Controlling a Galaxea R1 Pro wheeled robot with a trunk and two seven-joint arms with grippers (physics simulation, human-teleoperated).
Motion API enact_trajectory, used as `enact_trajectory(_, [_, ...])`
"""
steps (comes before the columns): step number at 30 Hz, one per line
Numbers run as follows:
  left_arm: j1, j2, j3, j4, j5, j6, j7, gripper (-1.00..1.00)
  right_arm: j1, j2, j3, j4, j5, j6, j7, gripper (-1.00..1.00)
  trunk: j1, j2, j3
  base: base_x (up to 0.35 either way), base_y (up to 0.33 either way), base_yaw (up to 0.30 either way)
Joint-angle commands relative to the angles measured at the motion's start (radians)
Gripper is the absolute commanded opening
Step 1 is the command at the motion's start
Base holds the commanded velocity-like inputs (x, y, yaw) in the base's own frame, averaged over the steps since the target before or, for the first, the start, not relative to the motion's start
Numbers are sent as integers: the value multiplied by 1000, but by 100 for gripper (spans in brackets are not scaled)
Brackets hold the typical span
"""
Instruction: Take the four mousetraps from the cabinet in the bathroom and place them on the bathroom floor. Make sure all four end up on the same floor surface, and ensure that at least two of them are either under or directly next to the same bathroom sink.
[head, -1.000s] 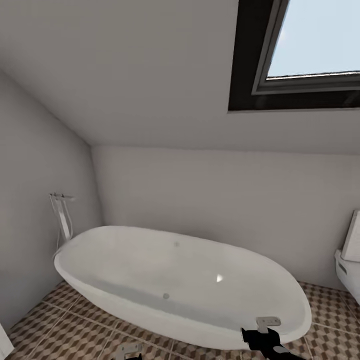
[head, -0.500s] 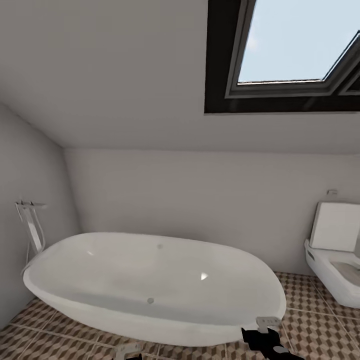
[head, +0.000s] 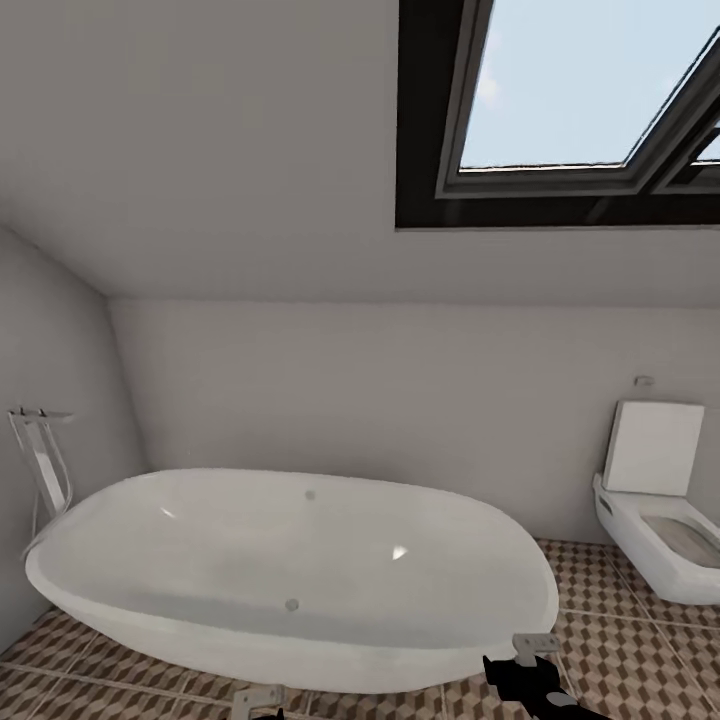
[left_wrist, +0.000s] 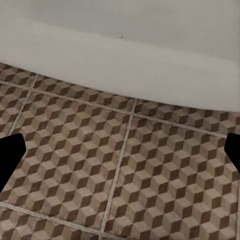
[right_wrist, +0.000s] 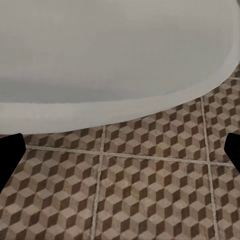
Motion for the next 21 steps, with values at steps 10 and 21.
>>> enact_trajectory(10, [0,-1,-9,4,9,-7,1,100,-1,1,9,4,-10,-7,0,100,0,-1,0,0,0,-4])
enact_trajectory(21, [0,-1,-9,4,9,-7,1,100,-1,2,9,4,-11,-7,0,100,0,-1,0,0,0,0])
